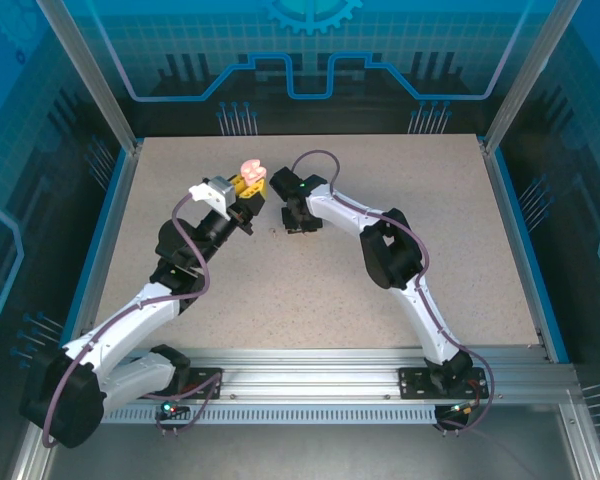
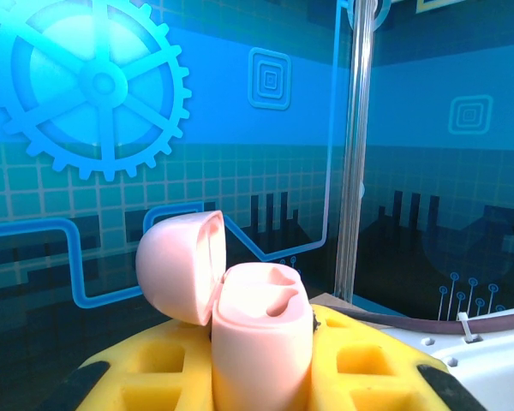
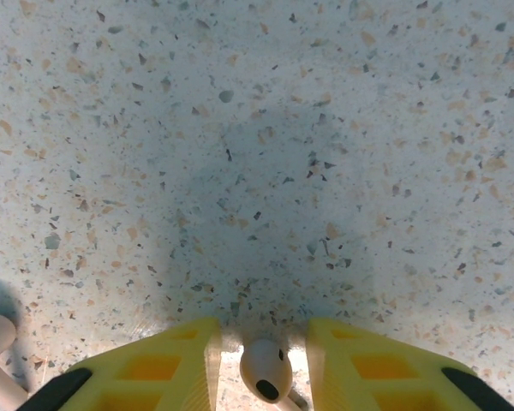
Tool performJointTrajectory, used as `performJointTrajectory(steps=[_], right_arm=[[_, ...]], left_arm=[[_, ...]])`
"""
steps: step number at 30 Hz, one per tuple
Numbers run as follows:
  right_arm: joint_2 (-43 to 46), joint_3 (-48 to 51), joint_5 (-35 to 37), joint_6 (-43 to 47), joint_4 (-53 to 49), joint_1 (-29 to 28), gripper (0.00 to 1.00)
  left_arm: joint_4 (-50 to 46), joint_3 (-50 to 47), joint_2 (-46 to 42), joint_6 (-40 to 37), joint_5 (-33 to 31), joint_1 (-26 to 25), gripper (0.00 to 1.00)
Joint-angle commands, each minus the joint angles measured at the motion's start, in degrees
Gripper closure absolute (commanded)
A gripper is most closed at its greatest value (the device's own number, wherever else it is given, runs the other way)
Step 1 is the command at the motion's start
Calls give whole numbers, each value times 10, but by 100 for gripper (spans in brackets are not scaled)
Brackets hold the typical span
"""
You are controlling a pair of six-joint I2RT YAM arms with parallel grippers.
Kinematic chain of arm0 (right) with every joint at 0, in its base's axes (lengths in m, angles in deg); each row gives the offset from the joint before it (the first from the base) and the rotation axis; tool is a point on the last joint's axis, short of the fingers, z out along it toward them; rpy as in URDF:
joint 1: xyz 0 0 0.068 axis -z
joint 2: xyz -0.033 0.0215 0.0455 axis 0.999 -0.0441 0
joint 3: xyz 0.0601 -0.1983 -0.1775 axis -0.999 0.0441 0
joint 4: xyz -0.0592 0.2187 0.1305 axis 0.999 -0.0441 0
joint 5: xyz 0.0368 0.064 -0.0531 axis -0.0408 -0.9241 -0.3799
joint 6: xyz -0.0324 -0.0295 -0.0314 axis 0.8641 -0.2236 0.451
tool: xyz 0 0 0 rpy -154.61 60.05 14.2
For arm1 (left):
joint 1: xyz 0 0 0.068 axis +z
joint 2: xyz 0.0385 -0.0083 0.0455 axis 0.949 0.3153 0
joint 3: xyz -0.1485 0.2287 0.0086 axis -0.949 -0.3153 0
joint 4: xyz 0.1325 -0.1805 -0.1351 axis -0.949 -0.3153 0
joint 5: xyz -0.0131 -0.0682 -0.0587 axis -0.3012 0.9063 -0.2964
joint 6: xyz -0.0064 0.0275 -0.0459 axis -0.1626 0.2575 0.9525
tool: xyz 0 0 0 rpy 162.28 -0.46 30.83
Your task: Insert the wireless bluetooth earbuds into the charging case
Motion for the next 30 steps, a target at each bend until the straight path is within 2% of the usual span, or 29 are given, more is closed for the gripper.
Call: performJointTrajectory(steps=[1,8,15,30], right_arm=[[-17,0,-5,3,-15,-4,69],[-8,6,-7,3,-10,-5,80],[30,26,0,3,3,-3,83],[269,196,3,-11,106,39,84]], left_arm=[[8,21,-5,-10,9,-3,100],[8,24,-4,-10,10,-3,100],[18,27,2,-10,21,-3,100],[44,32,12,-6,62,-7,100]])
